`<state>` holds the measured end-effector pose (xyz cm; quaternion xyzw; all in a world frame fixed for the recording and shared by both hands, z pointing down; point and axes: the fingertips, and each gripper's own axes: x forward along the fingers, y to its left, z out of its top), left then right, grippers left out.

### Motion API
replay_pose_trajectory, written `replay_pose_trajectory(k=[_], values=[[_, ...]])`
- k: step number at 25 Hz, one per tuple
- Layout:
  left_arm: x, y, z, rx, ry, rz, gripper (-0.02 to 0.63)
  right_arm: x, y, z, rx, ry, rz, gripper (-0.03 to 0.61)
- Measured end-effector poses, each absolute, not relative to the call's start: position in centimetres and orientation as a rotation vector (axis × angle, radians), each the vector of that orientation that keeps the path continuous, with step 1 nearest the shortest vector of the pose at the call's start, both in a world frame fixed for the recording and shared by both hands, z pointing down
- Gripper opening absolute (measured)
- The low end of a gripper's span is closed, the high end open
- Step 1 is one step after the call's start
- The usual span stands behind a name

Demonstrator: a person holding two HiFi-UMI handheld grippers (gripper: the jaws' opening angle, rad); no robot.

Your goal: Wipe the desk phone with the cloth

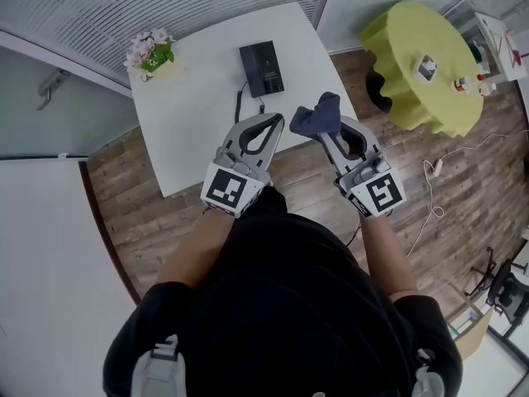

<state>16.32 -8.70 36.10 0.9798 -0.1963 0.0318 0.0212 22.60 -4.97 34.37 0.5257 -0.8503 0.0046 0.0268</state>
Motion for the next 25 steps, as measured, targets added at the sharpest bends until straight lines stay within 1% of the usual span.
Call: replay_pose_trajectory(k=[12, 25], values=[[14.9, -16.8, 38.1, 3.004, -0.662, 0.16, 0.01, 21.8, -14.0, 36.1, 1.551, -2.609, 0.061, 0.089], [14.6, -22.8, 41.2, 2.908, -0.912, 0.173, 0.009, 23.5, -22.2, 40.8, 1.4, -2.566, 0.093, 0.088]])
